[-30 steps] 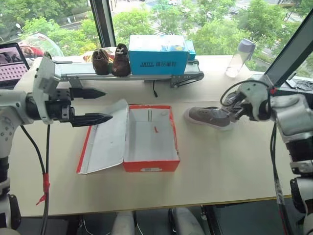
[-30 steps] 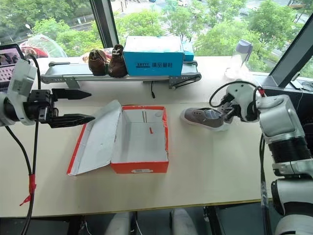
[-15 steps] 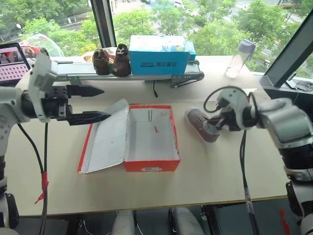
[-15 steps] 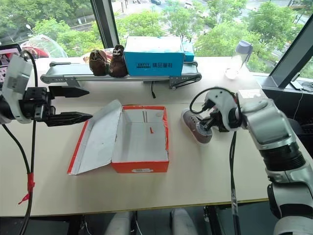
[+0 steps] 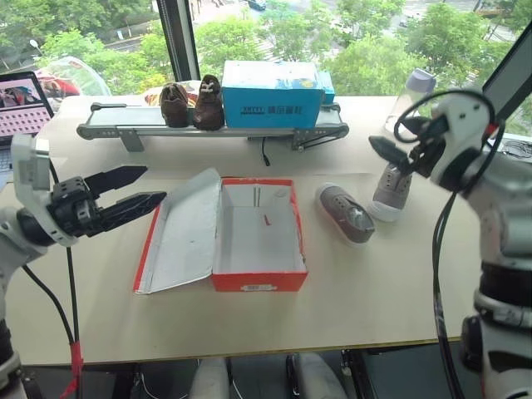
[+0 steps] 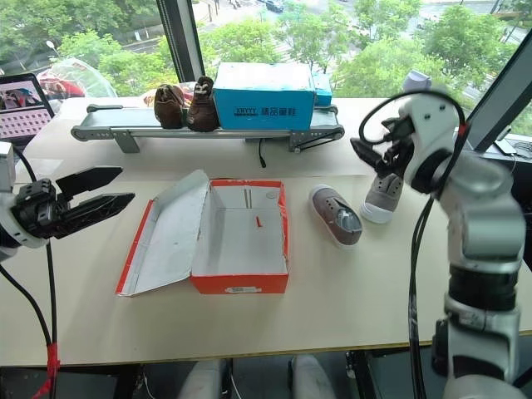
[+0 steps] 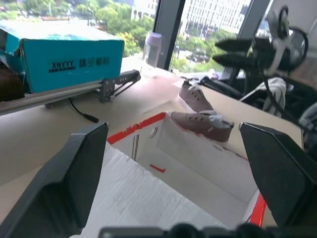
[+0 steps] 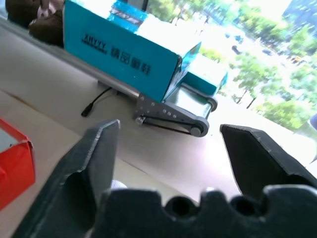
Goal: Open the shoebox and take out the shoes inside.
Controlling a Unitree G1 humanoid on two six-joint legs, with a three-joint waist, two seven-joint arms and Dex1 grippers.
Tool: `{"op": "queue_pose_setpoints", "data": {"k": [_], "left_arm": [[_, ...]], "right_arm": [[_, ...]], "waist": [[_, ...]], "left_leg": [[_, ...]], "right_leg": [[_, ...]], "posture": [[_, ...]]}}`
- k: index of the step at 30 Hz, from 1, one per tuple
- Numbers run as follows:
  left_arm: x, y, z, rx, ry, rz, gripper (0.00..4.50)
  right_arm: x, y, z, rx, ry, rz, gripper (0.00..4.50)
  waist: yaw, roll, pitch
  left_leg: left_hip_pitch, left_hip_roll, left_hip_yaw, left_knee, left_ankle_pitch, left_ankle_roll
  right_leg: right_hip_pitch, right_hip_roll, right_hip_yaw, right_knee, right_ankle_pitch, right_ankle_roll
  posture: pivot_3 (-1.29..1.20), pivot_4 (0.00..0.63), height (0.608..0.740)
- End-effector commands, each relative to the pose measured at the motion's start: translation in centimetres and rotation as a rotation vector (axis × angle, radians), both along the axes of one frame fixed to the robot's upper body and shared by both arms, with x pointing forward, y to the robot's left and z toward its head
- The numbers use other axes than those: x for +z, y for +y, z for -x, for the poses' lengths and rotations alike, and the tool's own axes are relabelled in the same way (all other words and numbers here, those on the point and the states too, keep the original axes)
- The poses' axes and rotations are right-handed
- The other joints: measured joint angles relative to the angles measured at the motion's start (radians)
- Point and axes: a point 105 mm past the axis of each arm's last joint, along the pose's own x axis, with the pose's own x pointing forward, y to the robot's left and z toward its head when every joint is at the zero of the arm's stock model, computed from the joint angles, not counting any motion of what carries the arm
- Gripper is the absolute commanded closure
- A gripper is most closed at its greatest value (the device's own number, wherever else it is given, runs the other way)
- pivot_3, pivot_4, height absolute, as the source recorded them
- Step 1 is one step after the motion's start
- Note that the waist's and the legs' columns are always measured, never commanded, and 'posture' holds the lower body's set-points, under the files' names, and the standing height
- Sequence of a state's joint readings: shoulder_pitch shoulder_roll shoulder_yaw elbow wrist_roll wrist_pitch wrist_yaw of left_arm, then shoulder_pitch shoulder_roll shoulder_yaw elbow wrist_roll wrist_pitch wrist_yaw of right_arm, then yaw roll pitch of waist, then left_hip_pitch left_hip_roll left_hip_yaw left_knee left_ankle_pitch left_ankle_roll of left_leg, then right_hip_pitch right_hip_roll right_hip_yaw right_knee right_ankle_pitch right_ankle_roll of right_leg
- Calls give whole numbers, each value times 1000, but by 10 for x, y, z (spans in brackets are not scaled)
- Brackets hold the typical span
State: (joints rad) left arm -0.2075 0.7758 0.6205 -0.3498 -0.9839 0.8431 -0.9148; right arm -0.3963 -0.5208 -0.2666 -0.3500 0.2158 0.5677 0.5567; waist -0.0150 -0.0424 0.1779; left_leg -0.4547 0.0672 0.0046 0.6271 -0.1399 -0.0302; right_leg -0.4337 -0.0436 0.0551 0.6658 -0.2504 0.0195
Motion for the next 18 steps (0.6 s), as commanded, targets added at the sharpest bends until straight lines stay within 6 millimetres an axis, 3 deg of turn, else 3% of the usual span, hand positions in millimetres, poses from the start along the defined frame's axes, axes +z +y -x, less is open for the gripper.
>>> {"op": "queue_pose_setpoints", "data": {"k": [1, 4, 7, 8, 11, 14, 18], "left_arm": [[0, 8, 14, 63, -50, -10, 0], [-18, 27, 20, 191, -16, -15, 0], [-59, 80, 25, 609, 55, 14, 0], [-70, 89, 30, 702, 71, 7, 0], [-92, 83, 39, 828, 52, -61, 0], [-113, 58, 44, 830, 50, -147, 0], [-135, 48, 44, 856, 65, -161, 0]], "right_arm": [[-13, -6, 38, -64, -106, 34, 56], [-36, -19, 55, -153, -82, 16, 56], [-71, -47, 77, -318, -22, -34, 56], [-78, -52, 81, -348, -2, -57, 56], [-91, -61, 88, -456, 41, -139, 56], [-101, -46, 85, -433, 71, -185, 56], [-120, -25, 75, -369, 110, -188, 56]], "waist": [[2, 0, 0], [-2, 1, -1], [-9, 2, -3], [-11, 2, -5], [-20, 1, -5], [-23, -2, -8], [-31, 0, -10]], "left_leg": [[1, 0, 0, 0, 0, 0], [9, 0, 1, -1, 0, -1], [17, 1, 4, -2, -1, -2], [19, 1, 5, -2, -1, -2], [26, 2, 9, -2, -6, -9], [27, 1, 9, -2, -7, -11], [28, 2, 10, -3, -9, -13]], "right_leg": [[1, 0, 0, 0, 0, 0], [8, 0, 2, -2, 0, 0], [13, 0, 4, -3, -7, 1], [14, 0, 5, -2, -8, -1], [18, 0, 9, -2, -8, -1], [18, -1, 11, -3, -8, -1], [16, -2, 13, -12, -7, -2]], "posture": [[0, 150, 740], [0, 150, 740], [0, 150, 740], [0, 150, 740], [0, 150, 740], [0, 150, 740], [0, 150, 740]]}}
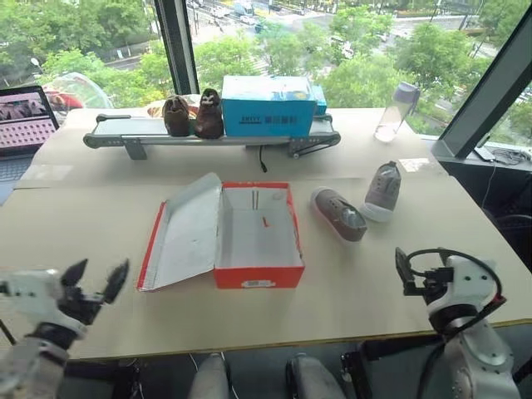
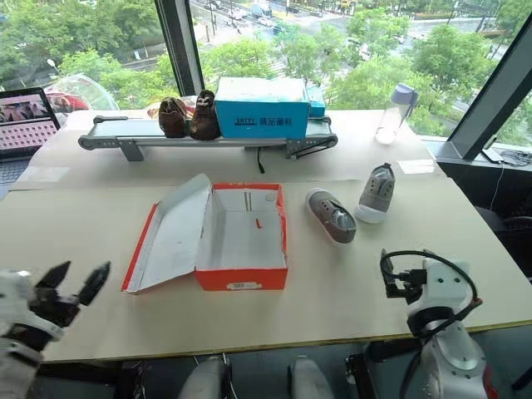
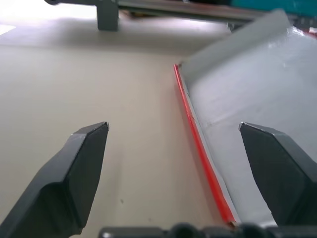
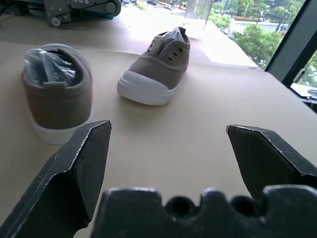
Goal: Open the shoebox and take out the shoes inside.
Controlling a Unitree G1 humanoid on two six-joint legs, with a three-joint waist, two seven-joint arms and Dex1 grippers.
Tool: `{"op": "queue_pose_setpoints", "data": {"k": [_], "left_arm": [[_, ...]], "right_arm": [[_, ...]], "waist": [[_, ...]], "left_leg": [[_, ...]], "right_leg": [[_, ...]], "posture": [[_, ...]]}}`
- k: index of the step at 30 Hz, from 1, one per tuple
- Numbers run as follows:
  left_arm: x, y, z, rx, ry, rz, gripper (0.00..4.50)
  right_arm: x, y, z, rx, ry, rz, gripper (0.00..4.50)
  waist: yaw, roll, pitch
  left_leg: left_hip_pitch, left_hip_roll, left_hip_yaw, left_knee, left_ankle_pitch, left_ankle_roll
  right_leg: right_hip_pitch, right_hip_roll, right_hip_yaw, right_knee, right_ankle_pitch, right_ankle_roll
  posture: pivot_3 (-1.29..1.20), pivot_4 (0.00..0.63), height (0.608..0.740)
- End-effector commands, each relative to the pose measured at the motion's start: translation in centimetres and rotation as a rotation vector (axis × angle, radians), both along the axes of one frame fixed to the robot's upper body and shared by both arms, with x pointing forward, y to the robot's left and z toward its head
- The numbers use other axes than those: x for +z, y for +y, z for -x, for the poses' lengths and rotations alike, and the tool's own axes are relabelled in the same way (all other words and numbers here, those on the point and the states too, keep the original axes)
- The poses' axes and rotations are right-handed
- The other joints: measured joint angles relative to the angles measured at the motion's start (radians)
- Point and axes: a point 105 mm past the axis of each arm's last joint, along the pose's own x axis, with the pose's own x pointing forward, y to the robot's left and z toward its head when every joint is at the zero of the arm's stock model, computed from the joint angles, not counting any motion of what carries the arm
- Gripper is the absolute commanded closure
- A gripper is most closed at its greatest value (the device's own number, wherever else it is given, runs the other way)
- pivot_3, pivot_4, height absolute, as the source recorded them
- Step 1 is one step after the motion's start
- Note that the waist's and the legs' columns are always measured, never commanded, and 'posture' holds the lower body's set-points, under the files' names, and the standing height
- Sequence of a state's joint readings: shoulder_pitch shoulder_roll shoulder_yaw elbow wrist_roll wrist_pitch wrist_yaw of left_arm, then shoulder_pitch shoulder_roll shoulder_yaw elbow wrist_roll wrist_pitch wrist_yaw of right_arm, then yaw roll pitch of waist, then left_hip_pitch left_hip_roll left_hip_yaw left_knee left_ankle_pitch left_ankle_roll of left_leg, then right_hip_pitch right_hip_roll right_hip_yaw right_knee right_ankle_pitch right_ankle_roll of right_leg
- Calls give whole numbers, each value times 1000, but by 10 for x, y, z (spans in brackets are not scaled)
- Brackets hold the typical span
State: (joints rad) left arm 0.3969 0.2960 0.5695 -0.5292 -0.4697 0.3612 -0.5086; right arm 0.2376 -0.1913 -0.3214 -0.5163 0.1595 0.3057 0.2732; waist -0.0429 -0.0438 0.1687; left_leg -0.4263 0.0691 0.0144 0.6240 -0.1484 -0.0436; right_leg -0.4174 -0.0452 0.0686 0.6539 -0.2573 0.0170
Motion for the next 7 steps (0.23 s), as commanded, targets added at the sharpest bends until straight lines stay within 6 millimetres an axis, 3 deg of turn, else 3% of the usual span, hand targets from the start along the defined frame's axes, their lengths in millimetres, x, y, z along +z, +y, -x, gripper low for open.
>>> {"op": "queue_pose_setpoints", "data": {"k": [1, 3, 7], "left_arm": [[-4, -7, -2, 47, -49, -56, 0], [-15, -14, -3, 57, -42, -53, 0], [-20, -6, 1, 133, -89, -100, 0]], "right_arm": [[-4, 17, -9, 46, -28, 24, 56], [-9, 23, -13, 40, -27, 8, 56], [-9, 26, -16, 33, -42, 3, 56]], "waist": [[-5, 4, -3], [-7, 7, -5], [-8, 7, -5]], "left_leg": [[0, 0, 0, 0, 0, 0], [-2, 0, 0, 0, 0, 0], [-5, -1, 3, 1, 0, 0]], "right_leg": [[0, 0, 0, -2, 0, 0], [0, 0, 0, -8, 0, 0], [-2, -2, 2, -8, 1, 0]], "posture": [[0, 150, 740], [0, 150, 740], [0, 150, 740]]}}
